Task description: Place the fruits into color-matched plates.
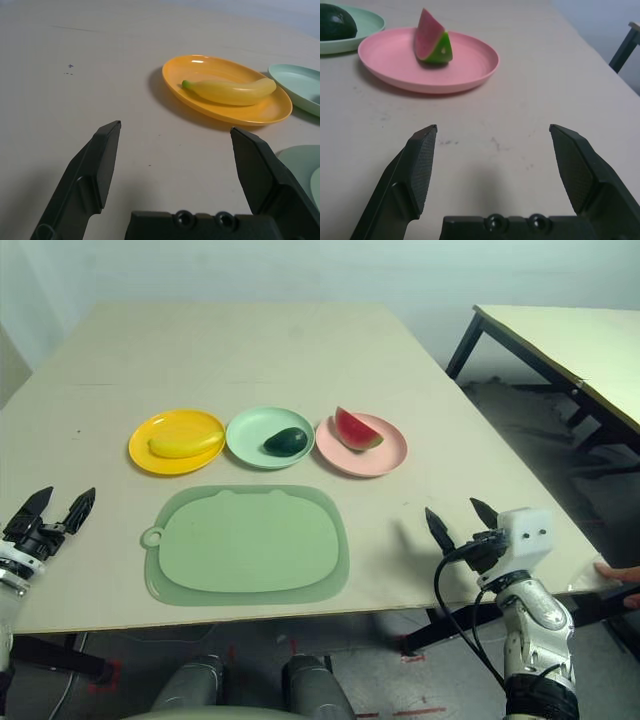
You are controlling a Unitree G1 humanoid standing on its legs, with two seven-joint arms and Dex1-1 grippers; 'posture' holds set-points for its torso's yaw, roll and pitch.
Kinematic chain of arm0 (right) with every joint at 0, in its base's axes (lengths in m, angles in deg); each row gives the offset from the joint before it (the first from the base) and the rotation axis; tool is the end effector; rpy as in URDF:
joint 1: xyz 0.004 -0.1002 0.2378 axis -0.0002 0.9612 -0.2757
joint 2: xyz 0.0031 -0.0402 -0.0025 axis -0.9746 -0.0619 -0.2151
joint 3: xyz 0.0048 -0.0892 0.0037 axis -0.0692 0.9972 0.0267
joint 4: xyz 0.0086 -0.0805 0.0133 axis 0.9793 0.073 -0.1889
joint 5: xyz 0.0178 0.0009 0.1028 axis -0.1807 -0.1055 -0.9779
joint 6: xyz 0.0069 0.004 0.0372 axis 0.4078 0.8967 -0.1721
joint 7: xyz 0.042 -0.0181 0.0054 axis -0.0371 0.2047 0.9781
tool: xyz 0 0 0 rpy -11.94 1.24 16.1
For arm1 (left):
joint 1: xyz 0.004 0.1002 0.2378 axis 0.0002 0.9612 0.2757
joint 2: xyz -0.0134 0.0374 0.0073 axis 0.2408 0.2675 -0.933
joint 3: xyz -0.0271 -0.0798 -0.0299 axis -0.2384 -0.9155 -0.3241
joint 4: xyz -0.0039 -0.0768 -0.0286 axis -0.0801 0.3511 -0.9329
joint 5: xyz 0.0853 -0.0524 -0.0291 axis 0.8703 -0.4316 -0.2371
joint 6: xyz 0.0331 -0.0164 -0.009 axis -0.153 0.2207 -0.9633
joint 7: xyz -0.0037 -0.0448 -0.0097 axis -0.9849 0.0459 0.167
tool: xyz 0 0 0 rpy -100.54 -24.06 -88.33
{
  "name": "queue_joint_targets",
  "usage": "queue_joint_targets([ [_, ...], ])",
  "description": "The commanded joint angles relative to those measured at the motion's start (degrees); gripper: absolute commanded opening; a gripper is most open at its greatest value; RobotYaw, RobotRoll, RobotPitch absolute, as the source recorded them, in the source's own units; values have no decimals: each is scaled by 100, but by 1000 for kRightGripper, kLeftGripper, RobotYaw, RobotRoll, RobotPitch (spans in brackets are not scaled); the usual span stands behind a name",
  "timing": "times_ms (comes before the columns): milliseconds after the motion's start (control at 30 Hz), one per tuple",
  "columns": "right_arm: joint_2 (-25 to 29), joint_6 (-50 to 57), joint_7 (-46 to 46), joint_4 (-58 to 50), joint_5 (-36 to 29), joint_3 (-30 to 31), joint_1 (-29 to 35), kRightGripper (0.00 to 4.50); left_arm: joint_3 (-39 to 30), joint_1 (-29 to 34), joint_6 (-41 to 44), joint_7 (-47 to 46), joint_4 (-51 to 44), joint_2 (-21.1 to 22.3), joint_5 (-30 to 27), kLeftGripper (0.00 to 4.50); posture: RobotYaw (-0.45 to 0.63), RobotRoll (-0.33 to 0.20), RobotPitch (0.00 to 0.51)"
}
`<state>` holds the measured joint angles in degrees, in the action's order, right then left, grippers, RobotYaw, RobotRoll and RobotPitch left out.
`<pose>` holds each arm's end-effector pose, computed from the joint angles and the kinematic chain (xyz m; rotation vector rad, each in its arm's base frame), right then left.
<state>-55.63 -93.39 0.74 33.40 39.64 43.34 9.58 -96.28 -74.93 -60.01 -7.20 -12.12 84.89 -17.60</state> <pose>0.1827 -0.3437 0.0787 -0.2002 -0.0478 0.1823 0.1830 0.3079 0.0944 -0.0478 -0.0263 -0.0900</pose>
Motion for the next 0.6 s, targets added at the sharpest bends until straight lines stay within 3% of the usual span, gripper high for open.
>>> queue_joint_targets([
  [33,-22,-77,233,83,35,165,-19,4500,98,-58,26,43,108,159,156,4456,79,0,91],
  [267,-253,-2,104,-25,42,249,-120,4500,4,-139,105,197,338,489,109,4456,89,0,109],
  [600,-338,-100,23,401,142,298,-444,4500,399,-254,-10,199,282,471,449,4456,118,0,96],
])
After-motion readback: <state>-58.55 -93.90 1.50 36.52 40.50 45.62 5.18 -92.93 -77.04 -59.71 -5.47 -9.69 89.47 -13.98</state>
